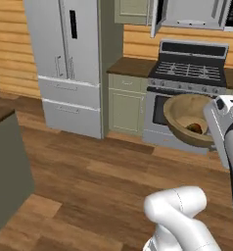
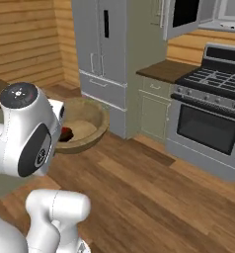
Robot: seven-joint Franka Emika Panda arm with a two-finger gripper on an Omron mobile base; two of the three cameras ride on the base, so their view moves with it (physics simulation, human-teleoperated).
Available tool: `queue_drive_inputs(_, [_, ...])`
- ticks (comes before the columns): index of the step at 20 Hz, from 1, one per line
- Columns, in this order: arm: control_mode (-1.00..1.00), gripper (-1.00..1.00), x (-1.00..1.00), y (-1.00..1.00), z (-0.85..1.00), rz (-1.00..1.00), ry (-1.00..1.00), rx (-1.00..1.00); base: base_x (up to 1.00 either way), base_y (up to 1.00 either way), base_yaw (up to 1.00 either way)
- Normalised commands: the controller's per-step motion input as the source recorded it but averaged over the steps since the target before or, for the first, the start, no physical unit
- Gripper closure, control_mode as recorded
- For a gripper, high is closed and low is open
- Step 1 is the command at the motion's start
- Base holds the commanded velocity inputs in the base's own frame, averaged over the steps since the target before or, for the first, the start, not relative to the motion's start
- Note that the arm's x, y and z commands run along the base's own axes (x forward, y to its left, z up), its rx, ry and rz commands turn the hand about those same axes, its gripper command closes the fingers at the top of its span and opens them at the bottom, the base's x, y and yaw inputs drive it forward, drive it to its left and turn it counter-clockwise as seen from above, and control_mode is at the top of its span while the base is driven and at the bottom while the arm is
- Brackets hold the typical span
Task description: Pick the bell pepper from the sink and place it in the bowl. Then pick the bowl and place it in the microwave. Then close the microwave door and press the start button.
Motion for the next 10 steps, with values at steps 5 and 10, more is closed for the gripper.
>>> queue_drive_inputs(5, [1.00, 1.00, 0.00, 0.00, 0.00, 0.00, 0.00, 0.00, 1.00, -0.38, -0.34])
queue_drive_inputs(10, [1.00, 1.00, 0.00, 0.00, 0.00, 0.00, 0.00, 0.00, 1.00, -0.30, -0.21])
